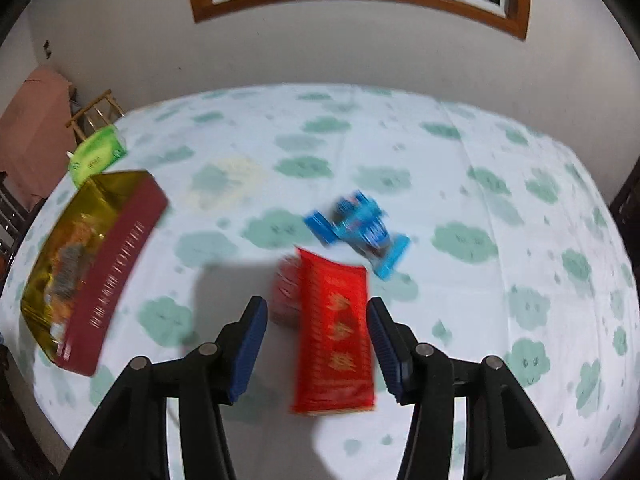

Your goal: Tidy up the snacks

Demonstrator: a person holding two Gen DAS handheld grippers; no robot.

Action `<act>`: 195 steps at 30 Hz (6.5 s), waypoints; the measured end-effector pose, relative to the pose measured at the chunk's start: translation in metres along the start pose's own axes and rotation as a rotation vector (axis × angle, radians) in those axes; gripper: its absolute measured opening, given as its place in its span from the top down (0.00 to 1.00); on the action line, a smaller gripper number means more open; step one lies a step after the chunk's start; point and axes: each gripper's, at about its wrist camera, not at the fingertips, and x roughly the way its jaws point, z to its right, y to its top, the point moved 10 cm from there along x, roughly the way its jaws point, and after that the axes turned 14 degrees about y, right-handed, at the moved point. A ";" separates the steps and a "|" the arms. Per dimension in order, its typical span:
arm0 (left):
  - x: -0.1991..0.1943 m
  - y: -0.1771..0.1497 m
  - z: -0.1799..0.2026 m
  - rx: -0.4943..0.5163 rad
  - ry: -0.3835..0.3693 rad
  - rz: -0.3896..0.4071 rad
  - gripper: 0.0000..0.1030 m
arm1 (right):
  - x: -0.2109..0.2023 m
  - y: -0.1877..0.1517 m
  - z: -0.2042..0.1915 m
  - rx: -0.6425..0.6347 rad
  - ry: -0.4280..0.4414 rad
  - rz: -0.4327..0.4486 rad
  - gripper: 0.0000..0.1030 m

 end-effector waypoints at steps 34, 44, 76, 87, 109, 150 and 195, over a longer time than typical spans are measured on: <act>-0.029 0.020 0.227 0.223 -0.218 0.017 0.03 | 0.010 -0.035 0.052 -0.004 -0.009 0.057 0.56; -0.029 0.013 0.296 0.261 -0.304 -0.023 0.03 | -0.018 -0.040 0.130 0.054 -0.113 0.096 0.56; 0.004 -0.001 0.365 0.266 -0.320 -0.157 0.49 | -0.024 -0.040 0.158 0.062 -0.129 0.116 0.53; 0.002 0.004 0.365 0.271 -0.335 -0.133 0.74 | -0.024 -0.040 0.159 0.062 -0.129 0.116 0.53; -0.007 -0.011 0.330 0.272 -0.348 -0.126 0.75 | -0.024 -0.040 0.158 0.062 -0.131 0.115 0.53; -0.007 0.058 0.132 0.180 -0.146 0.009 0.75 | -0.024 -0.040 0.159 0.055 -0.139 0.111 0.52; 0.088 -0.006 0.045 0.216 -0.083 -0.165 0.73 | -0.024 -0.040 0.159 0.053 -0.141 0.109 0.52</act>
